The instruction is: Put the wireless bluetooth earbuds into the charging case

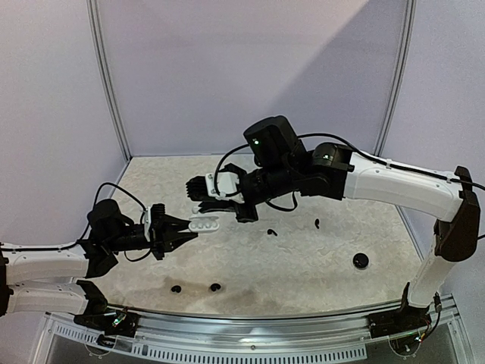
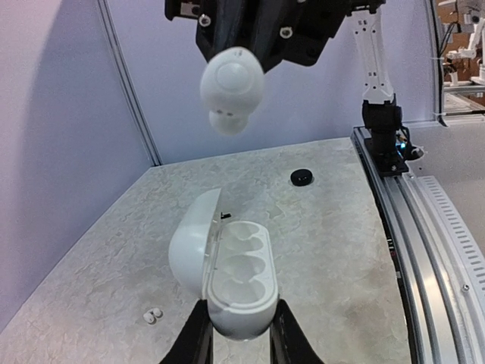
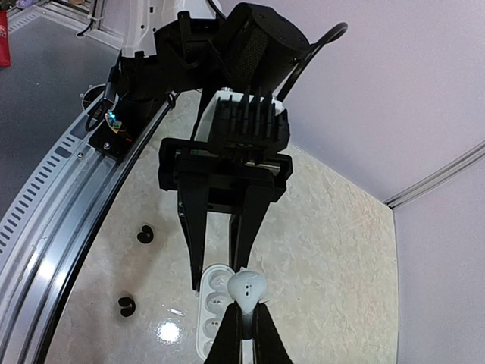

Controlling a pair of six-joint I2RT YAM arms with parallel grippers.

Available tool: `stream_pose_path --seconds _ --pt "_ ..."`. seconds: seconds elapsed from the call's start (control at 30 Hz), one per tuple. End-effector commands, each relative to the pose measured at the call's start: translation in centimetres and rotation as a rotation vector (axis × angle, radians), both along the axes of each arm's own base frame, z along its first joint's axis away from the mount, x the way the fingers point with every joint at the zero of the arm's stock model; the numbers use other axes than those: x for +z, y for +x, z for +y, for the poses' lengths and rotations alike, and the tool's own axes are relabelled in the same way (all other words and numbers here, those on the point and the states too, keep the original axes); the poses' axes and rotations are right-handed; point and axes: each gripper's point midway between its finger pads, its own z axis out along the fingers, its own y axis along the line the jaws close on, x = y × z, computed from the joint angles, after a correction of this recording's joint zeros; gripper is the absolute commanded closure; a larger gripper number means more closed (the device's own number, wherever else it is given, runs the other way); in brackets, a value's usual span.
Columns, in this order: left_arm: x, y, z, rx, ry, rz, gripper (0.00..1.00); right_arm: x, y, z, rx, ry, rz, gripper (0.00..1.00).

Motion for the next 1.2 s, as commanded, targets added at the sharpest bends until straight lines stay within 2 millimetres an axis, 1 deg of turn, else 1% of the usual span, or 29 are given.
stream_pose_path --seconds 0.0,0.1,0.33,0.5,0.9,1.13,1.17 --pt "0.8 -0.2 -0.3 -0.003 -0.027 0.010 1.00 -2.1 -0.2 -0.2 -0.008 -0.054 0.002 1.00" --pt "0.7 -0.2 -0.3 0.001 -0.028 0.011 1.00 -2.4 -0.1 -0.6 -0.018 -0.064 -0.012 1.00" --pt "0.7 -0.3 -0.2 0.000 -0.024 -0.003 1.00 -2.4 0.3 -1.6 -0.049 -0.088 -0.036 1.00" --pt "0.5 -0.4 -0.2 -0.005 -0.008 -0.041 1.00 -2.4 0.3 -1.7 -0.051 -0.090 -0.046 1.00" --pt "0.6 -0.5 -0.4 -0.021 0.004 -0.078 1.00 -2.7 -0.4 -0.5 0.016 -0.071 -0.030 1.00" --pt "0.6 -0.1 -0.5 -0.001 -0.002 -0.039 1.00 -2.6 -0.3 0.6 0.028 -0.076 0.001 1.00" --pt "0.6 -0.1 -0.5 0.000 -0.002 -0.039 1.00 -2.9 -0.2 0.7 0.026 -0.085 0.006 1.00"
